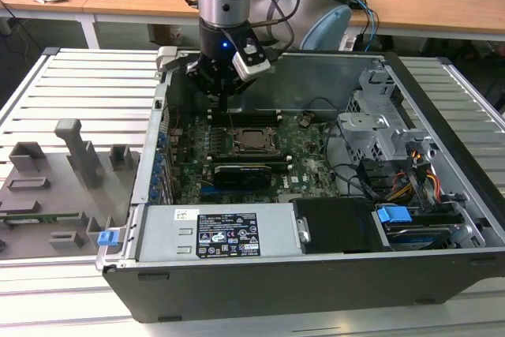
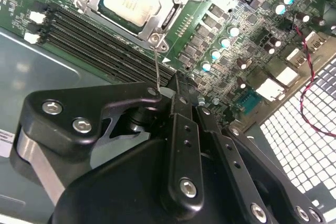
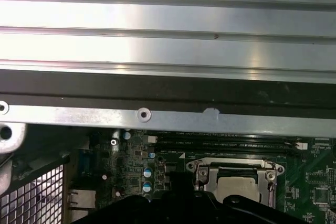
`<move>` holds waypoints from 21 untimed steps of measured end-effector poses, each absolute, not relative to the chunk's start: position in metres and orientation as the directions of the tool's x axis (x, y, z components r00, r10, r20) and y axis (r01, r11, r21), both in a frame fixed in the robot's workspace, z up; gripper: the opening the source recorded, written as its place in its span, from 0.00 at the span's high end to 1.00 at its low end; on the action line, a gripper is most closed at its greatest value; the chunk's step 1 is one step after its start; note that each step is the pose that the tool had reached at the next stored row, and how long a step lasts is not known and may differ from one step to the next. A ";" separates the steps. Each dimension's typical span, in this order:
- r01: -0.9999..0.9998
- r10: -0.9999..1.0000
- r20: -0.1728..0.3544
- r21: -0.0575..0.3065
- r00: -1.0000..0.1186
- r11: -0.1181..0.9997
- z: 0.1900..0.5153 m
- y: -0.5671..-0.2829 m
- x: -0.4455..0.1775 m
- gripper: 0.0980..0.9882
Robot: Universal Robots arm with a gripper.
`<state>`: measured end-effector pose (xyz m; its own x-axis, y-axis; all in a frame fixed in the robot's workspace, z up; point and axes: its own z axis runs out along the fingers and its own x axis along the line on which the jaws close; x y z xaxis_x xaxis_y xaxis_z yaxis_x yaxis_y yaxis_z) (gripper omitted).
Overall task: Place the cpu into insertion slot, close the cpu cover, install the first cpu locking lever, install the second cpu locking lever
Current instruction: 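Install the first cpu locking lever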
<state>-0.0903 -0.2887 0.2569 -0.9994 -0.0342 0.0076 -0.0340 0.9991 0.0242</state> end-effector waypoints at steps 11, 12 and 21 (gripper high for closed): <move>-0.034 -0.034 0.008 0.024 -0.999 0.999 0.256 -0.289 -0.084 0.99; -0.034 -0.034 0.008 0.024 -0.999 0.999 0.256 -0.289 -0.083 0.99; -0.034 -0.034 0.008 0.024 -0.999 0.999 0.255 -0.289 -0.079 0.99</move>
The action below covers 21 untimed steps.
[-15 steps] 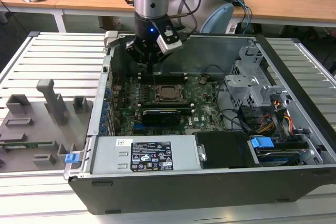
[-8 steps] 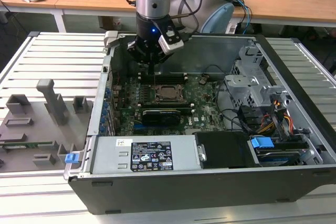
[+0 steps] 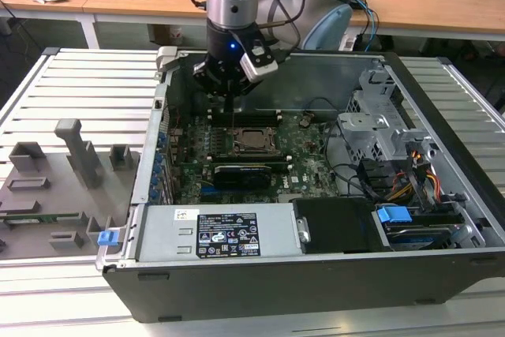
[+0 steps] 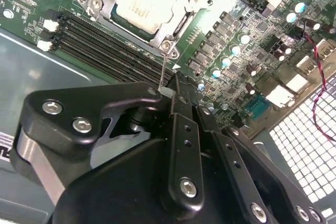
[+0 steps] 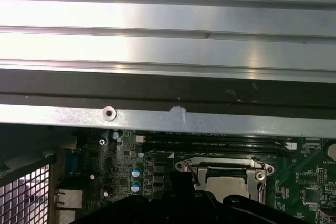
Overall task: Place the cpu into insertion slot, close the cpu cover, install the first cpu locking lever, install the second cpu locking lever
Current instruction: 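Install the first cpu locking lever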
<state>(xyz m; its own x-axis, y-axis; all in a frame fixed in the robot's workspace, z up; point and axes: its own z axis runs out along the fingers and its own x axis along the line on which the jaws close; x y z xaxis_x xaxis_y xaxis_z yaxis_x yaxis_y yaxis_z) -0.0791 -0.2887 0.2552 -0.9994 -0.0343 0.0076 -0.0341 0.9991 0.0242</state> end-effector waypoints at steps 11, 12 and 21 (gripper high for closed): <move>-0.034 -0.034 0.008 0.024 -0.999 0.999 0.254 -0.289 -0.068 0.99; -0.034 -0.034 0.008 0.024 -0.999 0.999 0.254 -0.289 -0.068 0.99; -0.058 -0.058 0.005 0.030 -0.998 0.998 0.253 -0.289 -0.067 0.99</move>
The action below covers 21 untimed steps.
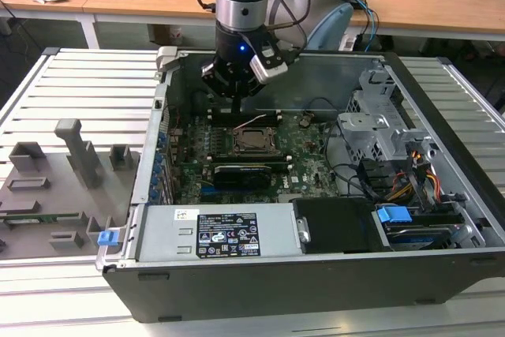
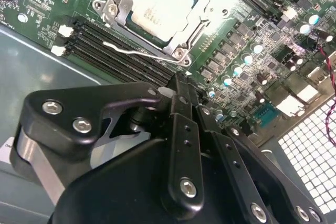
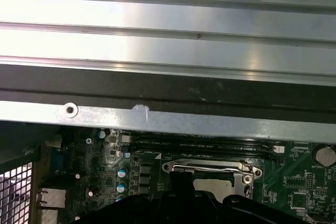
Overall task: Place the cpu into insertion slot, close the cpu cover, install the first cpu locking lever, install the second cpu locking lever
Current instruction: 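Install the first cpu locking lever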
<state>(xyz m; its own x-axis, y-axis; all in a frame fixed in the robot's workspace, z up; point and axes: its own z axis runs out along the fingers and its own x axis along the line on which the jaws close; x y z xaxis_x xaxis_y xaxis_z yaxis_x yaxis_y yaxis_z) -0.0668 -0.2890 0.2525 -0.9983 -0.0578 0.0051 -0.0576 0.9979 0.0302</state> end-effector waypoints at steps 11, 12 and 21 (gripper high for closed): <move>-0.058 -0.058 0.005 0.030 -0.998 0.998 0.249 -0.289 -0.060 0.99; -0.057 -0.058 0.005 0.030 -0.998 0.998 0.249 -0.289 -0.060 0.99; -0.059 -0.059 0.005 0.030 -0.998 0.998 0.247 -0.289 -0.058 0.99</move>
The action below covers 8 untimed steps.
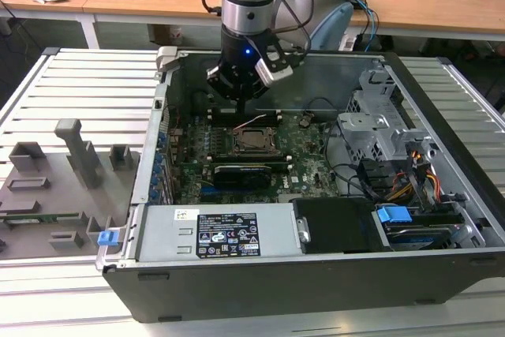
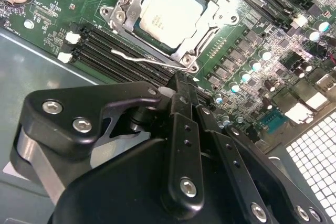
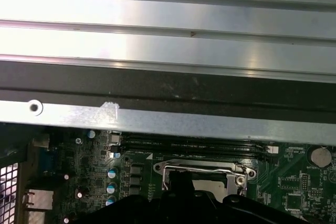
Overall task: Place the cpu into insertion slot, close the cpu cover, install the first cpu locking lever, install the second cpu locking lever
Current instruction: 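Install the first cpu locking lever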
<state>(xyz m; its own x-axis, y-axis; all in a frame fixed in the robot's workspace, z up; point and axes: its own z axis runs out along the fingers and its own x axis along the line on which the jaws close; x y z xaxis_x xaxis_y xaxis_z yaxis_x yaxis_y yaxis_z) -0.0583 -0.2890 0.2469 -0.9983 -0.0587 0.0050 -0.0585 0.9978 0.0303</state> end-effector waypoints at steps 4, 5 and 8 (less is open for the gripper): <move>-0.059 -0.059 0.005 0.030 -0.998 0.998 0.246 -0.289 -0.058 0.99; -0.059 -0.059 0.005 0.031 -0.998 0.998 0.246 -0.289 -0.058 0.99; -0.059 -0.059 0.005 0.031 -0.998 0.998 0.245 -0.289 -0.058 0.99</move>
